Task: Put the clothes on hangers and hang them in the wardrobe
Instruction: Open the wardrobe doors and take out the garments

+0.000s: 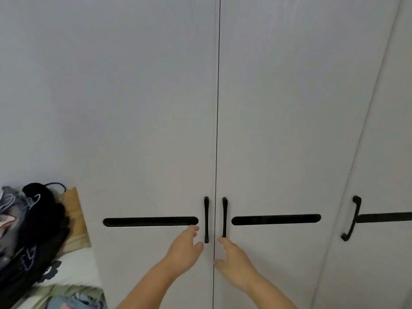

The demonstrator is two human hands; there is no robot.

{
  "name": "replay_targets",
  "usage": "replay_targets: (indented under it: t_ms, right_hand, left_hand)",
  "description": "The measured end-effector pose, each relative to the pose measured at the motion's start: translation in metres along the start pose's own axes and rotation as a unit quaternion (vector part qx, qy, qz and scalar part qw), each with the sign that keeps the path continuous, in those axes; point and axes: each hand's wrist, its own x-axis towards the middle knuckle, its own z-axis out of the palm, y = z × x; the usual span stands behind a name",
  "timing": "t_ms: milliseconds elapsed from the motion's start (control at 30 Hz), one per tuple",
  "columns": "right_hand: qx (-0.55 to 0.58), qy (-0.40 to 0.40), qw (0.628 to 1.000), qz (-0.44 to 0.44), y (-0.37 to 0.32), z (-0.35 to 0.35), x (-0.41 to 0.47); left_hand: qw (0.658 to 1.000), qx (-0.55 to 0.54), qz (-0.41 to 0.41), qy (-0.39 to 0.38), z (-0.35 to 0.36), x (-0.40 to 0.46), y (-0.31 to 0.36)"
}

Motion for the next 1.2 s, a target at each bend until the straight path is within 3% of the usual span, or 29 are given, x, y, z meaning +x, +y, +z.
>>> replay_targets:
  t_ms: [367, 533, 933, 1200]
  right_hand:
    - [0.011, -0.043, 0.998, -0.039, 0.053, -0.015, 0.080]
    - [0.046, -0.065, 0.995, -0.066, 0.064, -0.010, 0.088]
    - [0.129, -0.072, 0.981, -0.128, 0.060, 0.034, 0.026]
    - [0.121, -0.085, 0.972, -0.180, 0.032, 0.074, -0.049]
  left_hand:
    - [0.987, -0.111, -0.025, 0.118, 0.028, 0.063, 0.026]
    - [0.985, -0.104, -0.042, 0.134, 0.027, 0.056, 0.027]
    - [0.985, -0.061, -0.058, 0.148, 0.021, -0.050, 0.013]
    - [0.981, -0.050, -0.069, 0.173, -0.004, -0.139, -0.009]
